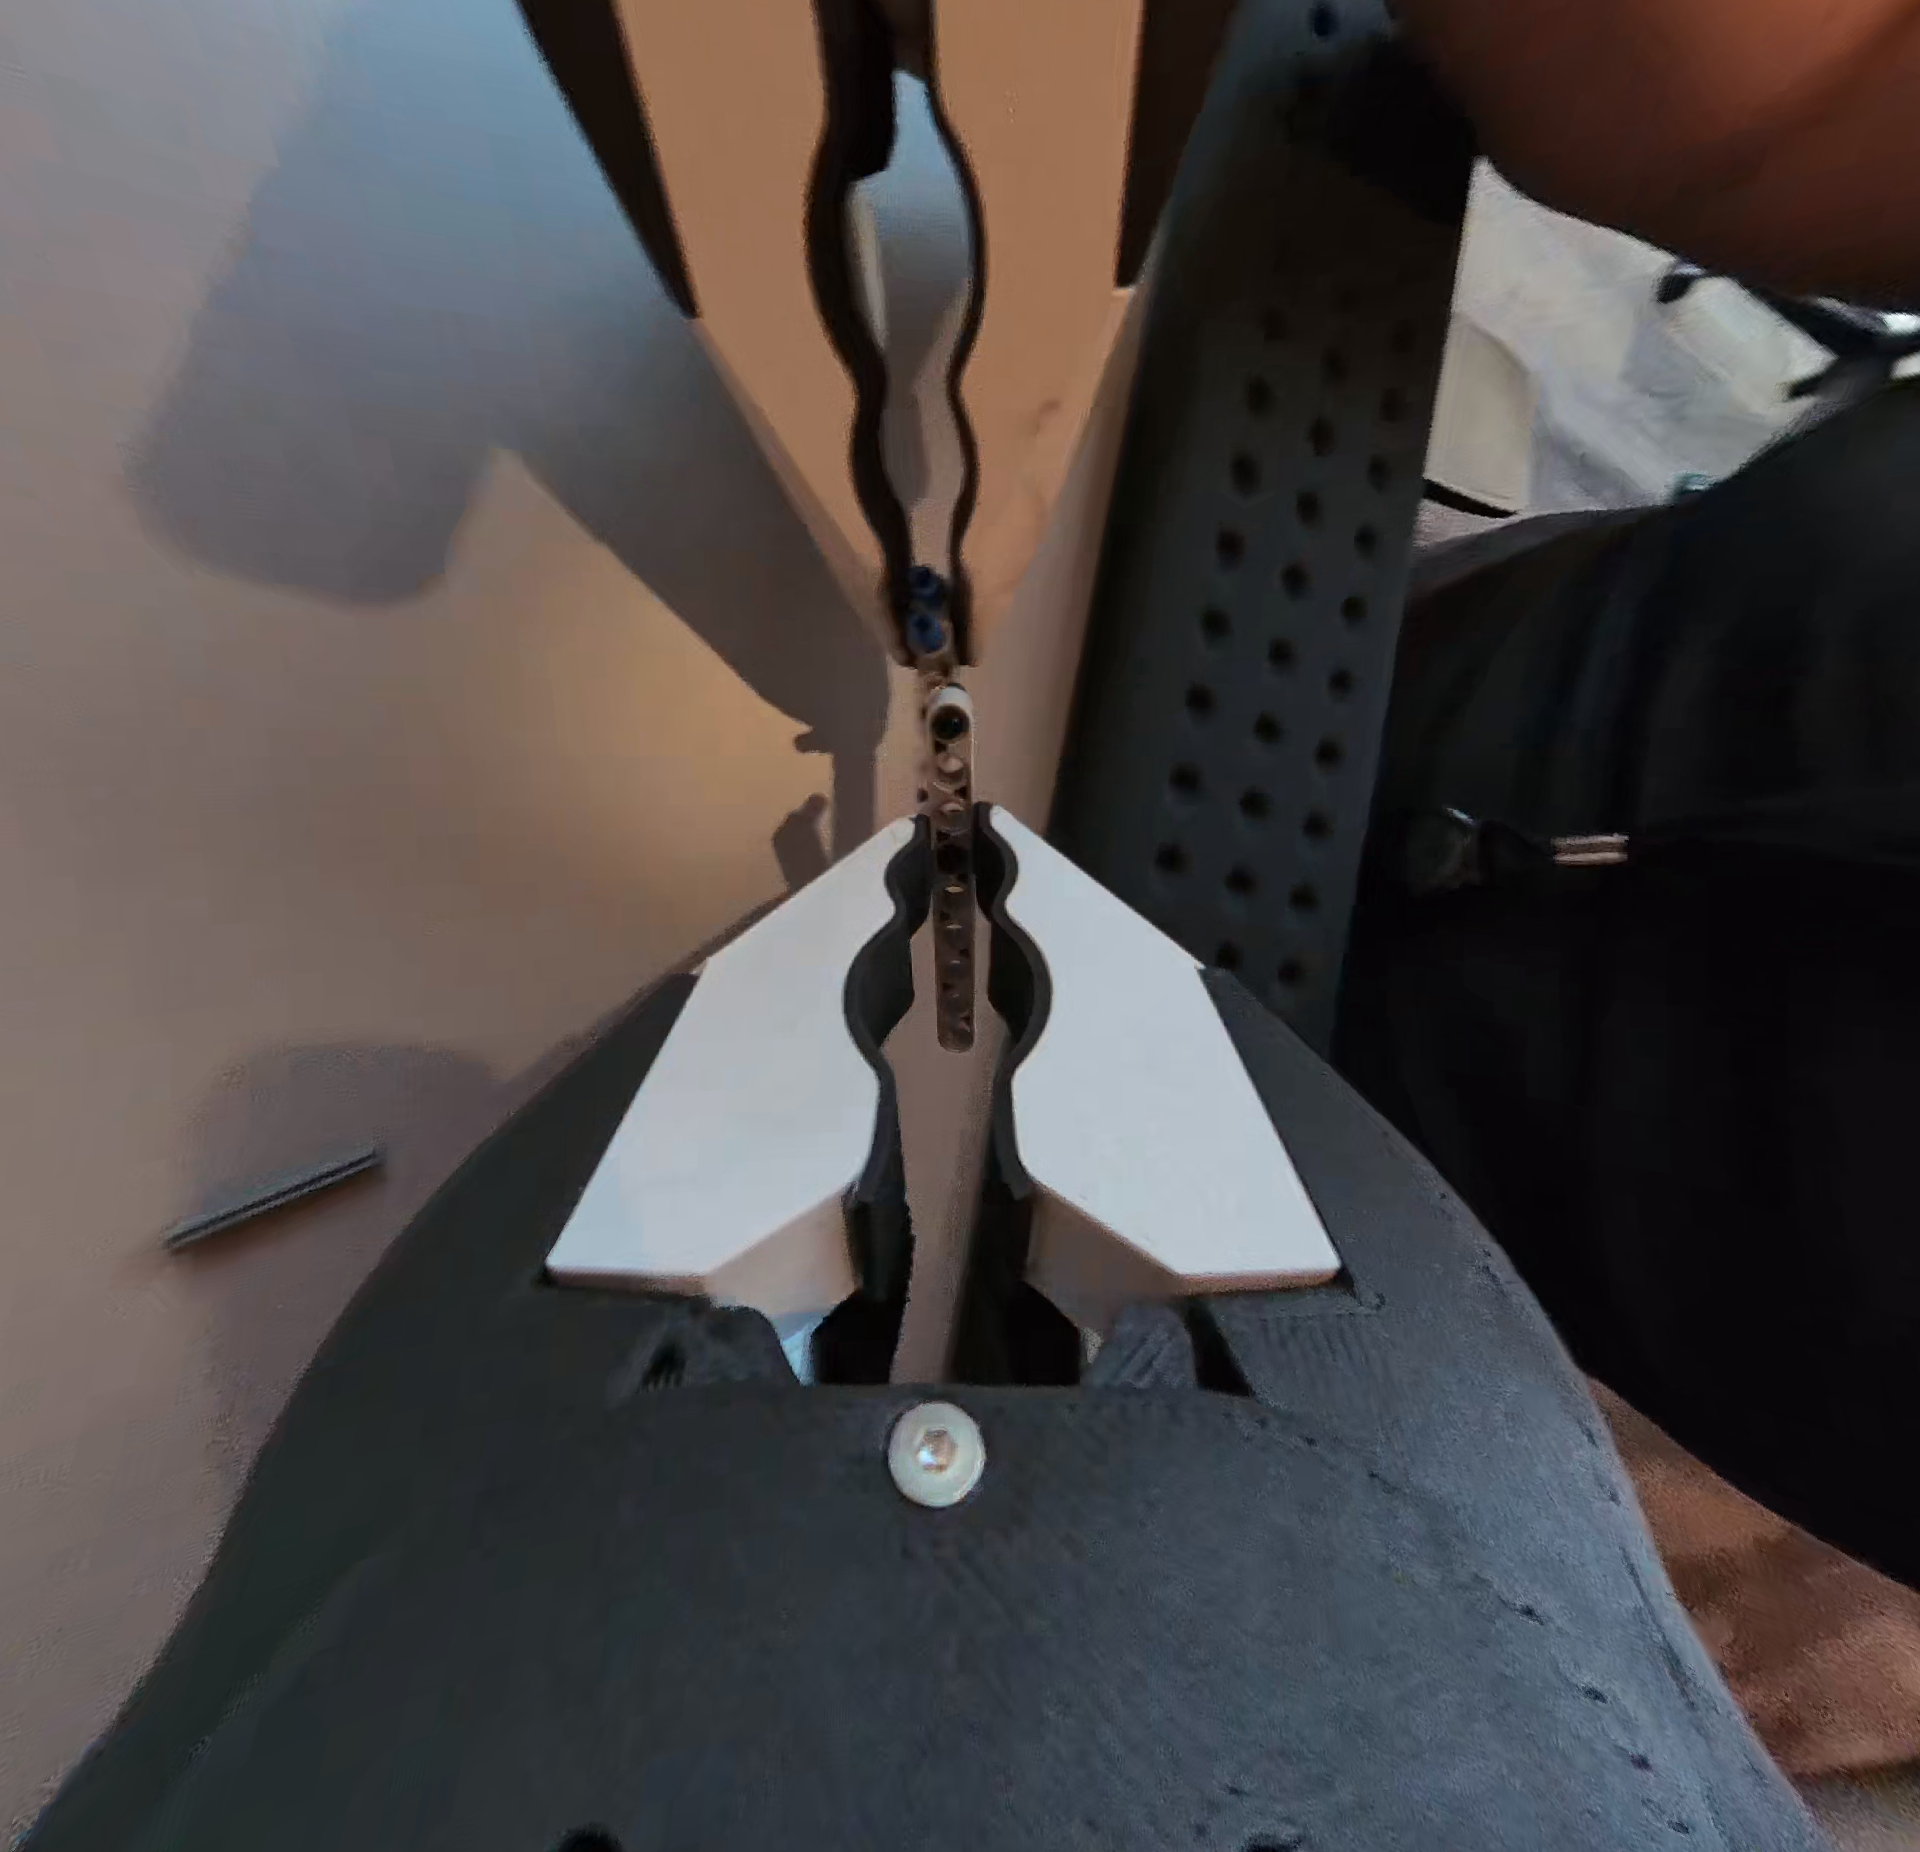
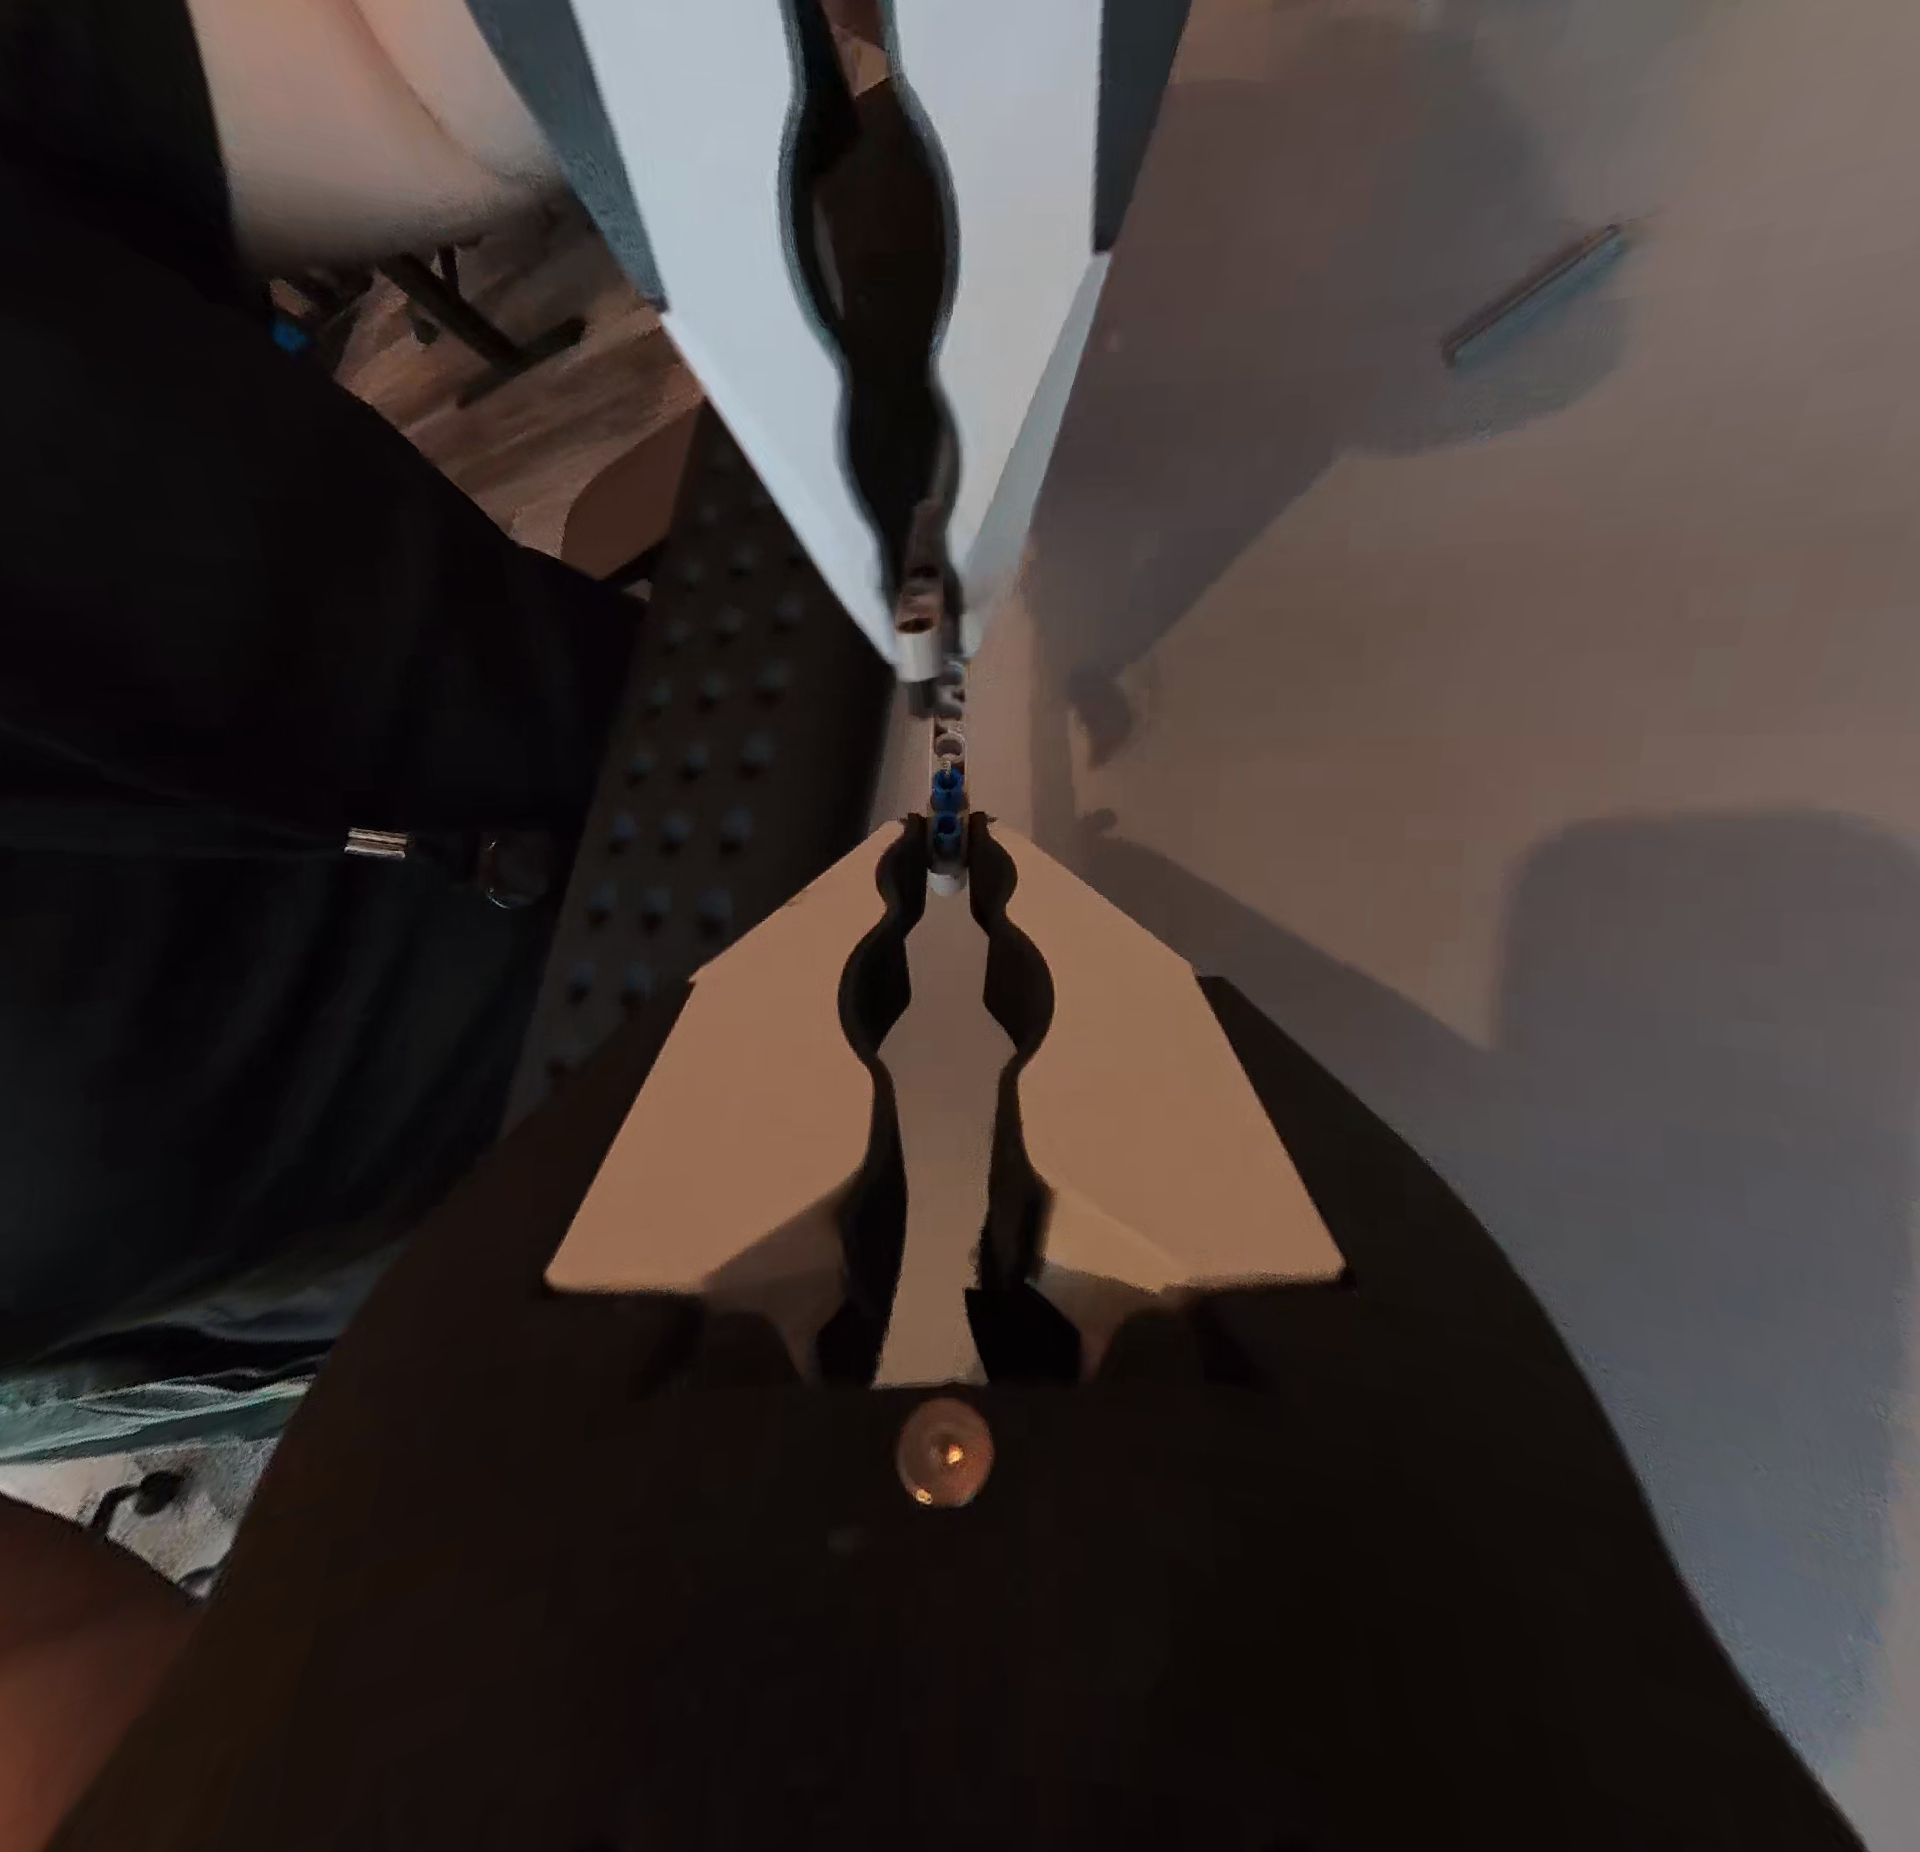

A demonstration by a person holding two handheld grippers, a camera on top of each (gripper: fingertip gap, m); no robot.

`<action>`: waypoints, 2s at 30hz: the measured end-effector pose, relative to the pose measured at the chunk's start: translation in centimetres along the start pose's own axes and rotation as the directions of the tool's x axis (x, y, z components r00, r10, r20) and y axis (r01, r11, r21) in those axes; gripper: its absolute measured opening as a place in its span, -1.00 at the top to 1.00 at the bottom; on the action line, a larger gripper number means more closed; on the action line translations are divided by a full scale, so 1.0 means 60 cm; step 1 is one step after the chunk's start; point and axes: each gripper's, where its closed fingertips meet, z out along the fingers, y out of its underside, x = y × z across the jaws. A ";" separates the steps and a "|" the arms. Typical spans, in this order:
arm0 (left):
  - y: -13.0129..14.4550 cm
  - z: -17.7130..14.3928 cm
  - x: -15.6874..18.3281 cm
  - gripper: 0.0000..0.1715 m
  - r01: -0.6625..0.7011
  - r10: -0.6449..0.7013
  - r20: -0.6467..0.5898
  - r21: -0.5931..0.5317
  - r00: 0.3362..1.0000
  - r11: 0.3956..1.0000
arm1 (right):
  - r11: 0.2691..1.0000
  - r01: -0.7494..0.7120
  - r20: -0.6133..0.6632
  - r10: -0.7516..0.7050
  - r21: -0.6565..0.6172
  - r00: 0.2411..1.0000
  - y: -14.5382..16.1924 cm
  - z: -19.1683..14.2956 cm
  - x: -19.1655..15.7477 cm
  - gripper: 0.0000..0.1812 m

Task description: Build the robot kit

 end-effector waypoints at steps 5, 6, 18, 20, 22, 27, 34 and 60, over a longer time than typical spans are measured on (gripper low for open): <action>-0.007 0.008 0.018 0.94 0.075 -0.084 -0.150 -0.062 0.985 0.995 | 0.999 0.027 0.096 -0.022 -0.048 0.995 -0.003 -0.002 -0.012 0.94; -0.013 0.009 0.019 0.94 0.081 -0.088 -0.163 -0.052 0.983 0.995 | 0.997 0.034 0.115 -0.026 -0.062 0.993 -0.002 -0.003 -0.015 0.94; -0.043 -0.008 0.017 0.93 0.206 -0.184 -0.223 0.077 0.957 0.976 | 0.977 0.051 0.131 -0.024 -0.207 0.991 -0.020 -0.041 -0.015 0.94; -0.042 -0.012 0.020 0.93 0.215 -0.192 -0.235 0.079 0.953 0.973 | 0.967 0.064 0.124 -0.034 -0.246 0.992 -0.024 -0.041 -0.018 0.94; -0.033 -0.013 0.024 0.93 0.224 -0.208 -0.230 0.046 0.951 0.973 | 0.951 0.076 0.114 -0.043 -0.301 0.993 -0.025 -0.043 -0.022 0.94; -0.033 -0.017 0.033 0.93 0.235 -0.218 -0.229 0.050 0.949 0.971 | 0.934 0.115 0.100 -0.086 -0.339 0.991 -0.051 -0.047 -0.031 0.94; -0.046 -0.028 0.031 0.94 0.151 -0.114 -0.200 0.183 0.973 0.971 | 0.931 0.090 0.079 -0.066 -0.354 0.995 -0.073 -0.056 -0.034 0.94; -0.128 -0.120 0.059 0.94 -0.039 0.106 -0.067 0.639 0.992 0.768 | 0.668 -0.024 -0.115 -0.091 -0.743 0.989 -0.174 -0.122 -0.085 0.94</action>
